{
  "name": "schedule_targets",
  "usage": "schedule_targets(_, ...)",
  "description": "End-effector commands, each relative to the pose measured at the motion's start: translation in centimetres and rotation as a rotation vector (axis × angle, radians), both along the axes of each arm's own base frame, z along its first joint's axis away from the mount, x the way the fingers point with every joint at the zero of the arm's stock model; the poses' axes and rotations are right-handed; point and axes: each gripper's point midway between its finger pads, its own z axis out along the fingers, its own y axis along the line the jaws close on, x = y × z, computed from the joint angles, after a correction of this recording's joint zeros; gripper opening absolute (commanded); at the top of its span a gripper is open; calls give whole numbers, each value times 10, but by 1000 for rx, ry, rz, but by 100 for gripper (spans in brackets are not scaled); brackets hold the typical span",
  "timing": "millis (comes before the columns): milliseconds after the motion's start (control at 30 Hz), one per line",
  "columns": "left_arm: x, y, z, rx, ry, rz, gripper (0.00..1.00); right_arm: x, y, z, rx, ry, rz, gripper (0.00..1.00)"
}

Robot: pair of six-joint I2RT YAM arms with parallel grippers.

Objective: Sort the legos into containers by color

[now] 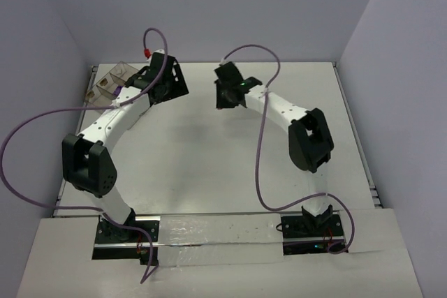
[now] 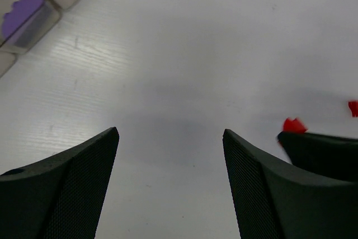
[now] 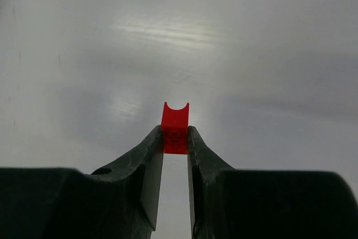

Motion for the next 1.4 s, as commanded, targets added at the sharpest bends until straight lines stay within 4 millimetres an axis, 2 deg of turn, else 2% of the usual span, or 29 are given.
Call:
schedule_targets(0,-7,43,27,-61,-54,145,82,-7,34,-31,-10,63,52,19)
schedule_targets(33,-9,46,34,-73,-74,151,82,-11,44,-35,-14,73,70,19)
schedule_targets(133,-15,55,31,-74,-72,166,82,-13,63,-52,-27,103,95,20)
schedule_targets(267,-19,55,21,-75,-44,168,82,-15,71,-75,-64,138,106,24)
schedule_targets(367,-20,51,15,-95,-28,157,82,-17,69,-92,-91,163,106,33)
schedule_targets(433,-20,48,12,-105,-19,146,82,-20,69,-96,-92,175,114,46)
schedule_targets(567,-21,45,6,-102,1,131,83,-23,69,-87,-82,169,118,78)
schedule_targets(600,-22,44,4,-103,5,125,83,-23,68,-82,-80,161,115,83)
schedule_targets(767,-25,24,-5,-122,15,71,82,-12,51,-31,-46,54,82,85)
schedule_targets(800,-27,16,-10,-120,30,57,82,-12,42,-17,-47,22,67,85)
schedule_targets(867,-28,-1,-15,-120,47,39,82,-17,11,3,-67,-20,24,85)
schedule_targets(967,-27,-20,-29,-121,88,25,82,-28,-40,15,-97,-45,-56,85)
schedule_targets(1033,-25,-36,-40,-133,115,4,83,-28,-77,17,-97,-46,-131,85)
schedule_targets(1100,-23,-53,-45,-143,128,-20,84,-37,-114,33,-69,-70,-205,86)
schedule_targets(1133,-22,-64,-55,-133,144,-36,84,-43,-139,26,-67,-53,-258,86)
schedule_targets(1167,-21,-75,-55,-137,145,-48,85,-51,-155,28,-59,-56,-287,87)
schedule_targets(1200,-19,-83,-56,-140,149,-58,85,-56,-166,31,-54,-65,-307,87)
schedule_targets(1267,-15,-96,-76,-124,190,-67,85,-61,-186,37,-52,-76,-350,88)
schedule_targets(1367,-9,-112,-87,-108,200,-78,84,-70,-195,49,-43,-99,-363,89)
